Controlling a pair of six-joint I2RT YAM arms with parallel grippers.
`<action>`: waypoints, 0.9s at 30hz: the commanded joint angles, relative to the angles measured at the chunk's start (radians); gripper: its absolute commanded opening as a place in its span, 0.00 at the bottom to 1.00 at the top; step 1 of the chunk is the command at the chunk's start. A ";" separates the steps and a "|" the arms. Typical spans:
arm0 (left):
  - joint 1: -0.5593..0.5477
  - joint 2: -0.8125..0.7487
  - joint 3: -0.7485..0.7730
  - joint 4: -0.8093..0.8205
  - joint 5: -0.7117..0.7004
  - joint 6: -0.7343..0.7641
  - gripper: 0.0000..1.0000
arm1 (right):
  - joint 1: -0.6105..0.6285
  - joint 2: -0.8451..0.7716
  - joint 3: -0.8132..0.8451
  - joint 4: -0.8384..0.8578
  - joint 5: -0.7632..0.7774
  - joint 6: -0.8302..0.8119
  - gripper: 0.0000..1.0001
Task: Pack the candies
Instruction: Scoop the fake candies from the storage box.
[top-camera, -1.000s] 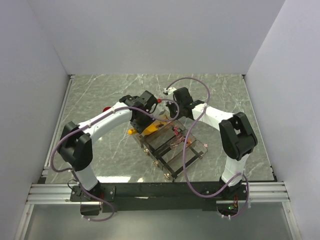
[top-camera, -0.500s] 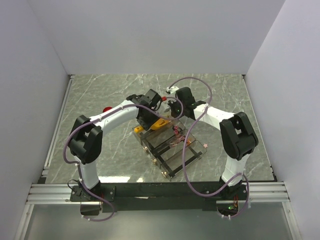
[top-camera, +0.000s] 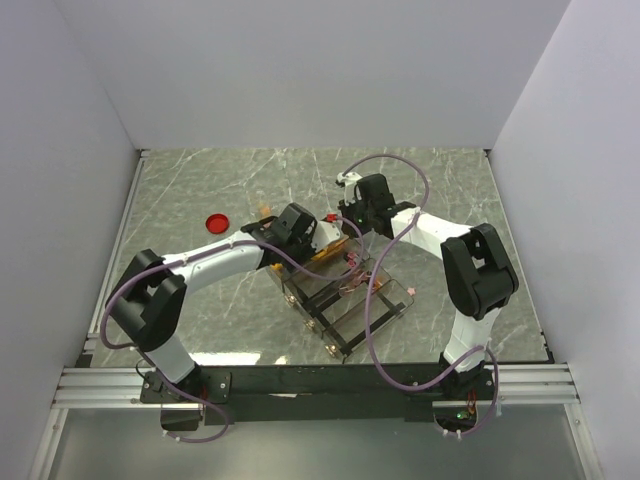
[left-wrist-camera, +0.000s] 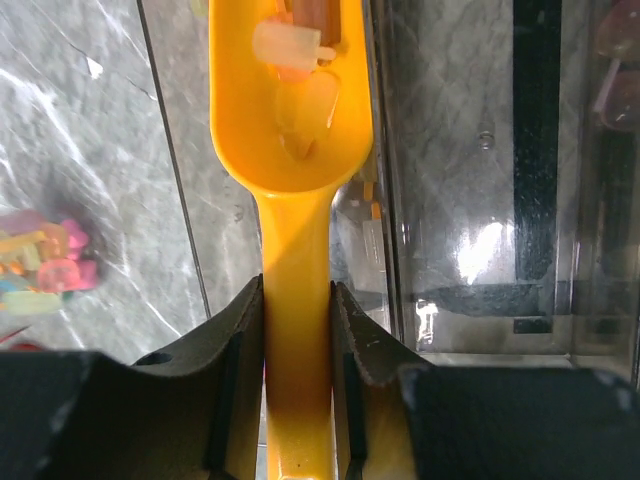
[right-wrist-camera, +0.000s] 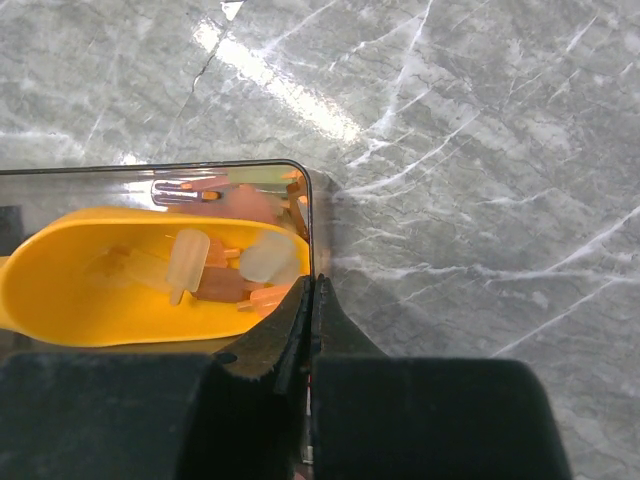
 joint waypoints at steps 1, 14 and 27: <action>-0.048 -0.042 -0.007 0.155 0.072 0.065 0.01 | 0.021 -0.028 -0.017 0.007 -0.087 0.031 0.00; -0.021 0.039 0.009 0.163 0.260 -0.105 0.01 | -0.016 -0.024 -0.023 0.005 -0.122 0.044 0.00; 0.064 -0.105 -0.146 0.293 0.312 -0.191 0.01 | -0.025 -0.013 -0.014 -0.018 -0.113 0.044 0.00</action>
